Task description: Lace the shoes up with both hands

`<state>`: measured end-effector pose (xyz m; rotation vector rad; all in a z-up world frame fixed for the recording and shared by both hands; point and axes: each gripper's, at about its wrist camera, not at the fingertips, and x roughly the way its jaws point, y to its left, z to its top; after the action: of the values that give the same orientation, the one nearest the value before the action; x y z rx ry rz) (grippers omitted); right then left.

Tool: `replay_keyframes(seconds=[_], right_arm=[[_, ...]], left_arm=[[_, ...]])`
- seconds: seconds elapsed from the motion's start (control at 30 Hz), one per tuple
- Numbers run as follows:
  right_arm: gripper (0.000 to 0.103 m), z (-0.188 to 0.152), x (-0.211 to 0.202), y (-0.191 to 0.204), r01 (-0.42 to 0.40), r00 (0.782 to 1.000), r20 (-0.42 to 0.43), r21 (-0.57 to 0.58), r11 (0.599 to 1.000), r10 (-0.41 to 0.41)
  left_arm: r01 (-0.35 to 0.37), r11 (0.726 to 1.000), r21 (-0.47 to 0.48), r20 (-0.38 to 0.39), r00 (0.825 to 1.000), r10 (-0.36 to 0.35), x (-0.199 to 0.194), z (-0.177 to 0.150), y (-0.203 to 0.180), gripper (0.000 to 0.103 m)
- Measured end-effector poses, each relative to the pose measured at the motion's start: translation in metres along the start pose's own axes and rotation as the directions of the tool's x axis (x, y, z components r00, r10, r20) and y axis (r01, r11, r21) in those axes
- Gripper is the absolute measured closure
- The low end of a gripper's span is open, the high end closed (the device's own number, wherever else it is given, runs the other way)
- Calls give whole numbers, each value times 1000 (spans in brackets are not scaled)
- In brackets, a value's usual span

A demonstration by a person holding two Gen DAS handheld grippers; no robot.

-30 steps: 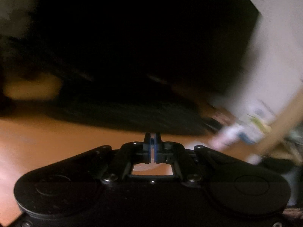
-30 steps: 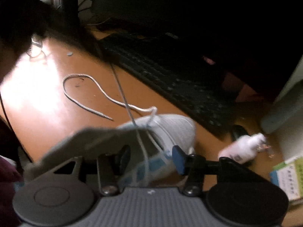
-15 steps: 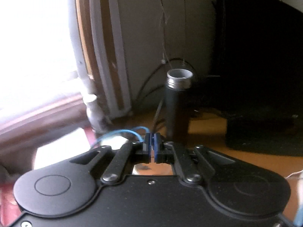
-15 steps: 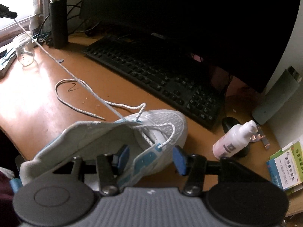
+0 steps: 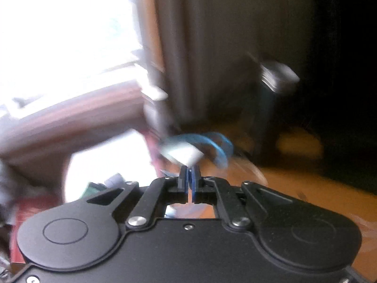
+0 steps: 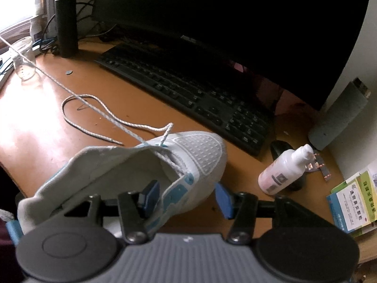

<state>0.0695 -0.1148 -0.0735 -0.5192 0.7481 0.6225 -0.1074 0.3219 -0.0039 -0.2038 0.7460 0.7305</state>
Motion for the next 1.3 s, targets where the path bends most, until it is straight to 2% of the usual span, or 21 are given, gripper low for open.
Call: replay_keyframes(seconds=[0.07, 0.13, 0.2, 0.23, 0.27, 0.3, 0.33, 0.37, 0.47, 0.53, 0.57, 0.63, 0.67, 0.7, 0.8, 0.9, 1.0, 1.17, 1.2, 1.27, 1.3], right_arm=[[48, 2, -2, 2, -7, 1000, 6, 0, 1000, 7], [48, 4, -4, 2, -13, 1000, 13, 7, 1000, 13], [48, 6, -5, 2, -28, 999, 20, 21, 999, 28], [48, 7, -5, 2, -32, 999, 20, 24, 999, 31], [48, 8, -5, 3, -35, 999, 21, 22, 999, 35], [48, 9, -5, 3, -38, 999, 20, 21, 999, 38], [48, 9, -5, 3, -40, 999, 19, 22, 999, 39], [48, 10, -6, 3, -43, 999, 17, 28, 999, 43], [48, 10, -8, 2, -47, 999, 16, 43, 998, 46], [48, 11, -9, 2, -46, 999, 13, 54, 997, 46], [48, 12, -9, 2, -46, 999, 13, 58, 997, 45], [48, 12, -10, 2, -49, 999, 10, 82, 995, 48], [49, 12, -10, 3, -52, 999, 6, 93, 994, 51], [50, 12, -10, 3, -56, 998, 2, 102, 993, 56], [55, 9, -11, 4, -66, 997, -18, 131, 989, 69], [58, 6, -13, 3, -69, 997, -25, 170, 983, 74], [58, 3, -15, 2, -69, 997, -25, 202, 977, 76], [57, -3, -16, 2, -79, 996, -28, 244, 966, 88], [57, -4, -16, 2, -82, 995, -26, 254, 964, 92], [57, -6, -16, 1, -88, 995, -21, 269, 959, 97], [57, -6, -16, 1, -90, 995, -18, 274, 958, 98]], left_arm=[[64, 996, 67, -56, 997, -61, 5, -9, -19, 103], [166, 977, 133, -142, 979, -147, 12, -23, -47, 103], [221, 956, 194, -195, 964, -183, 15, -35, -69, 103], [242, 942, 235, -213, 958, -193, 16, -41, -82, 98], [247, 930, 273, -214, 958, -192, 15, -44, -92, 87], [246, 927, 282, -201, 960, -194, 14, -43, -98, 80], [251, 923, 291, -185, 962, -203, 12, -42, -105, 67], [271, 913, 305, -184, 957, -223, 10, -41, -113, 67], [370, 828, 421, -199, 929, -313, 10, -37, -154, 67], [424, 759, 493, -215, 905, -366, 10, -36, -179, 67], [460, 714, 527, -231, 887, -400, 10, -37, -194, 67], [533, 607, 589, -284, 840, -462, 11, -43, -227, 68], [555, 563, 612, -306, 823, -478, 12, -48, -239, 70], [580, 505, 640, -337, 802, -494, 14, -53, -256, 71], [627, 385, 678, -410, 757, -509, 24, -62, -294, 80], [655, 290, 698, -478, 727, -492, 35, -71, -322, 85], [668, 233, 707, -519, 713, -471, 38, -75, -336, 86], [675, 181, 716, -554, 706, -441, 47, -80, -347, 86], [677, 170, 716, -564, 705, -429, 49, -82, -350, 87], [682, 159, 714, -584, 706, -401, 52, -87, -356, 99], [690, 157, 706, -593, 698, -401, 54, -86, -357, 102]])
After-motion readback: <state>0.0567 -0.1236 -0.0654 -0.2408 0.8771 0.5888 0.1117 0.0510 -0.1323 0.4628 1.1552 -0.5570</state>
